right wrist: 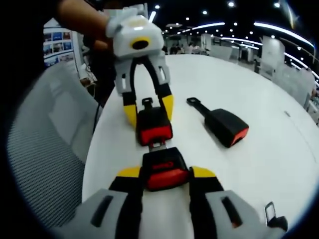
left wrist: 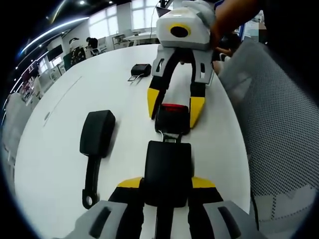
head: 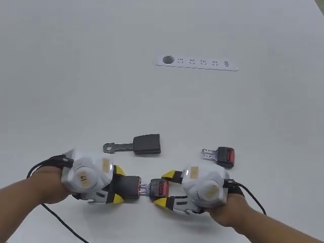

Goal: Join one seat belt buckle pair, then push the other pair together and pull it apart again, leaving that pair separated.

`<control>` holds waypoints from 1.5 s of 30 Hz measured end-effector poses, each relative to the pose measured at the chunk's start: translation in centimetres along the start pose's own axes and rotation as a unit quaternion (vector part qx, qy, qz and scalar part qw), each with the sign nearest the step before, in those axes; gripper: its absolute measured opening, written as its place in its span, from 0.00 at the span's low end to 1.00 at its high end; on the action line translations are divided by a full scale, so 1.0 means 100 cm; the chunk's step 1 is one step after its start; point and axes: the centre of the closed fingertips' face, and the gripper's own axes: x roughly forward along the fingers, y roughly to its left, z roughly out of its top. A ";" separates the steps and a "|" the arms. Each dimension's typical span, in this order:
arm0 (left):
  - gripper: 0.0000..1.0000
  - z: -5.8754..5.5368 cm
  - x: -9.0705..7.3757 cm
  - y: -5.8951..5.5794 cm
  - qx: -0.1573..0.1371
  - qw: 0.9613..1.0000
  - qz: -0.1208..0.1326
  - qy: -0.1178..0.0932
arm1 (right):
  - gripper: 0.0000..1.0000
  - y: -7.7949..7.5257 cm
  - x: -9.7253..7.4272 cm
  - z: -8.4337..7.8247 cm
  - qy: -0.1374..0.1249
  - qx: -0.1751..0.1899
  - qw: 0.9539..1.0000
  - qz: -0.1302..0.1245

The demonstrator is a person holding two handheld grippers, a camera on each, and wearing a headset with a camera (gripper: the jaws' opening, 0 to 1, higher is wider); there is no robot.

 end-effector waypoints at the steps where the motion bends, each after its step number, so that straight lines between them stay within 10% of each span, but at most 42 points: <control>1: 0.35 0.000 0.000 0.000 0.001 1.000 0.000 0.000 | 0.36 0.000 0.001 0.000 -0.001 0.003 1.000 0.001; 28: 0.34 -0.001 -0.001 -0.004 0.020 1.000 -0.011 0.008 | 0.35 0.002 0.018 0.011 0.014 0.008 1.000 0.013; 45: 0.34 -0.004 -0.003 -0.001 0.014 0.999 -0.016 -0.041 | 0.34 0.005 0.013 0.008 -0.008 -0.023 1.000 0.003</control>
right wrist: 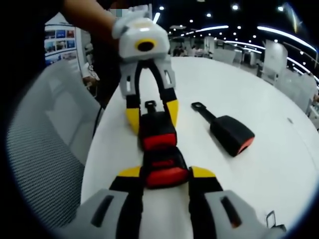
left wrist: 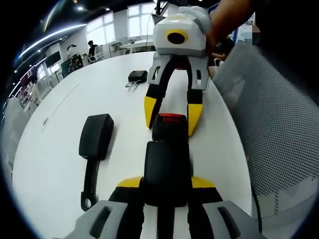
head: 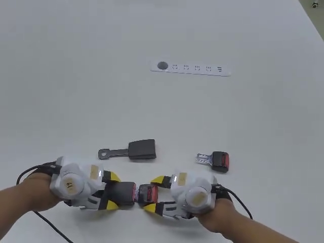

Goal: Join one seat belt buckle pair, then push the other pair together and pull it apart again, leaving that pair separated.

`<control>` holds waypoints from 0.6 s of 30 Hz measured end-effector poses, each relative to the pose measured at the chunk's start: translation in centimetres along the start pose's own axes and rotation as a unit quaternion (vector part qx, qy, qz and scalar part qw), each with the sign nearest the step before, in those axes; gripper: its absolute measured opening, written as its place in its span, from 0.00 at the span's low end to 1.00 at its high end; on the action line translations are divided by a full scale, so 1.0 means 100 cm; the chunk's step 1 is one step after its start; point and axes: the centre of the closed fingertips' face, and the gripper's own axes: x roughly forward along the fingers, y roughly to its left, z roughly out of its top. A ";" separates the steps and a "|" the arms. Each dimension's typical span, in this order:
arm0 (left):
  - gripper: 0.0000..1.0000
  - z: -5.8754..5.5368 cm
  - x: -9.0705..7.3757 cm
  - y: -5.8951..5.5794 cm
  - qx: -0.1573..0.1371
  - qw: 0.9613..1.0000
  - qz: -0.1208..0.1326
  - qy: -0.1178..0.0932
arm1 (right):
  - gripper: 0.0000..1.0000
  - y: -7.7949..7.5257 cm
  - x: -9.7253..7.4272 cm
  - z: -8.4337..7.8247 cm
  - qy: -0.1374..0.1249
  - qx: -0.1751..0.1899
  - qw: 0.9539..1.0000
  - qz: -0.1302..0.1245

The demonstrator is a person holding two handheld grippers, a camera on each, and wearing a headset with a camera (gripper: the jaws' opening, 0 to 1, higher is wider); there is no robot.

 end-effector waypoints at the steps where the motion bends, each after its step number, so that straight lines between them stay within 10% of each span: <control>1: 0.34 -0.001 0.000 0.000 0.000 1.000 0.000 -0.003 | 0.34 0.000 0.000 0.000 -0.001 -0.001 1.000 0.000; 18: 0.34 0.001 0.001 0.002 0.004 0.999 -0.011 -0.035 | 0.34 0.001 -0.002 0.000 -0.014 0.007 1.000 -0.008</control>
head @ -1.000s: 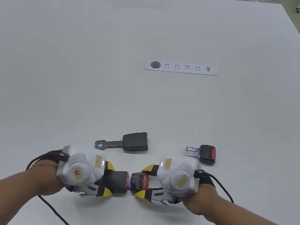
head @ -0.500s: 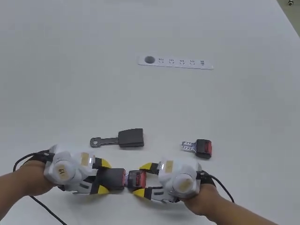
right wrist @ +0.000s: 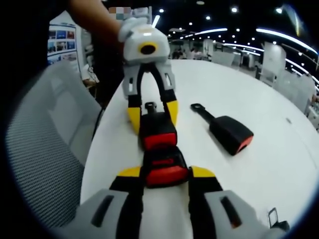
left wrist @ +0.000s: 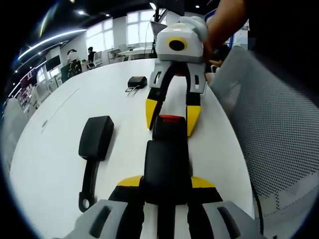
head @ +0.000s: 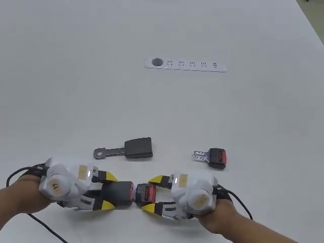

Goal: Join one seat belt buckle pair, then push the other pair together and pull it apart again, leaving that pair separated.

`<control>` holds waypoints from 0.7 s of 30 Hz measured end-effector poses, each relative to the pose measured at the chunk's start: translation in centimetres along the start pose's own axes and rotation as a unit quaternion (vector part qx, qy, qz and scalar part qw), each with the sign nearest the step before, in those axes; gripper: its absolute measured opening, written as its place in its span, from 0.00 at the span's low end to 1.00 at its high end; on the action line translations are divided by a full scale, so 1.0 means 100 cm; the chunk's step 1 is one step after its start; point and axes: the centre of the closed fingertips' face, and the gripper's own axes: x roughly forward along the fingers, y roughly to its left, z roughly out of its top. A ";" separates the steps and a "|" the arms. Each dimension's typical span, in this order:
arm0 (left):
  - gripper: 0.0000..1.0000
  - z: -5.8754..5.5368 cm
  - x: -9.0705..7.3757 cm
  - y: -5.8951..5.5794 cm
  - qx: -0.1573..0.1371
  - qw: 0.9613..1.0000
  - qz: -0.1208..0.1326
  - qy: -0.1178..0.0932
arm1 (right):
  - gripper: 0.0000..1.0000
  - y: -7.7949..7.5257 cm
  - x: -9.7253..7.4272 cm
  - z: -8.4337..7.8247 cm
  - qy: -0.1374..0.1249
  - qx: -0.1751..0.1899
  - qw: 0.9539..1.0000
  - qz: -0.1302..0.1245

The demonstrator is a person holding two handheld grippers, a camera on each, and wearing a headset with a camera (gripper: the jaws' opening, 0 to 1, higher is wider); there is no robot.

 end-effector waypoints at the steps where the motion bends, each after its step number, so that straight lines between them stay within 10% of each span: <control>1: 0.34 0.000 0.000 0.000 -0.001 1.000 -0.001 -0.001 | 0.34 0.000 0.000 0.000 -0.001 0.003 1.000 -0.002; 21: 0.34 0.001 0.001 -0.002 0.000 1.000 -0.010 -0.007 | 0.34 0.001 -0.001 -0.001 -0.008 0.022 1.000 -0.011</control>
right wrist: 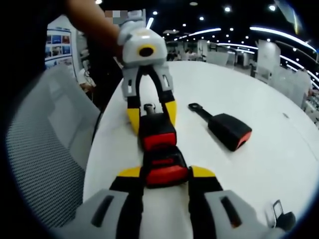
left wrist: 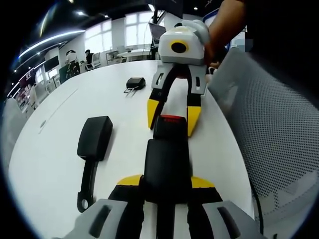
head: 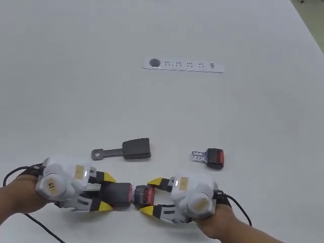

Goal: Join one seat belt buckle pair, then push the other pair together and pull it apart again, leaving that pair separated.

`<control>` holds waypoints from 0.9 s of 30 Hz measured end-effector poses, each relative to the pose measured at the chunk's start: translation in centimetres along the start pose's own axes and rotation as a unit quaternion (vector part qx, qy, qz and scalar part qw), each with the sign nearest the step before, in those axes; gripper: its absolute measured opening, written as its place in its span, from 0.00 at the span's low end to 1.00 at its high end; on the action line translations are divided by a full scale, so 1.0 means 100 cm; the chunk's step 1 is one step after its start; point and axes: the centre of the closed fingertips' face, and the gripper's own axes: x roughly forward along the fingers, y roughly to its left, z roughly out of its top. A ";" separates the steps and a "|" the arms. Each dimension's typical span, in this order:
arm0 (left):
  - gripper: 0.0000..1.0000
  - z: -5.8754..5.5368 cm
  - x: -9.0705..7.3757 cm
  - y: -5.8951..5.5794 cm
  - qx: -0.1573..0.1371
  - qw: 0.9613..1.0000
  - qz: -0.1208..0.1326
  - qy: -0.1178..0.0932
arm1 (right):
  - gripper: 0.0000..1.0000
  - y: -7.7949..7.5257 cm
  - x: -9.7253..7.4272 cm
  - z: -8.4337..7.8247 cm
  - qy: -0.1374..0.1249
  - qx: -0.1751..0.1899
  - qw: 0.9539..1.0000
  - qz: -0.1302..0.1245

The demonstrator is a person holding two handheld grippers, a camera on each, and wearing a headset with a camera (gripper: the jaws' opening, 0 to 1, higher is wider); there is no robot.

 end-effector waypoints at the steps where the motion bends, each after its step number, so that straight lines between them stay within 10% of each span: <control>1: 0.34 0.000 0.000 0.000 -0.002 1.000 0.000 0.000 | 0.34 0.000 0.000 0.000 0.001 0.000 1.000 0.000; 15: 0.36 0.005 0.002 -0.004 -0.011 0.999 0.011 0.032 | 0.37 0.000 -0.002 0.001 0.026 -0.025 0.999 0.000; 20: 0.51 0.003 0.000 -0.006 -0.024 0.998 0.022 0.058 | 0.53 -0.002 -0.010 0.013 -0.006 0.013 1.000 -0.011; 27: 0.71 0.027 -0.011 0.002 -0.042 0.998 0.053 0.014 | 0.72 -0.011 -0.034 0.022 -0.027 0.031 0.999 -0.031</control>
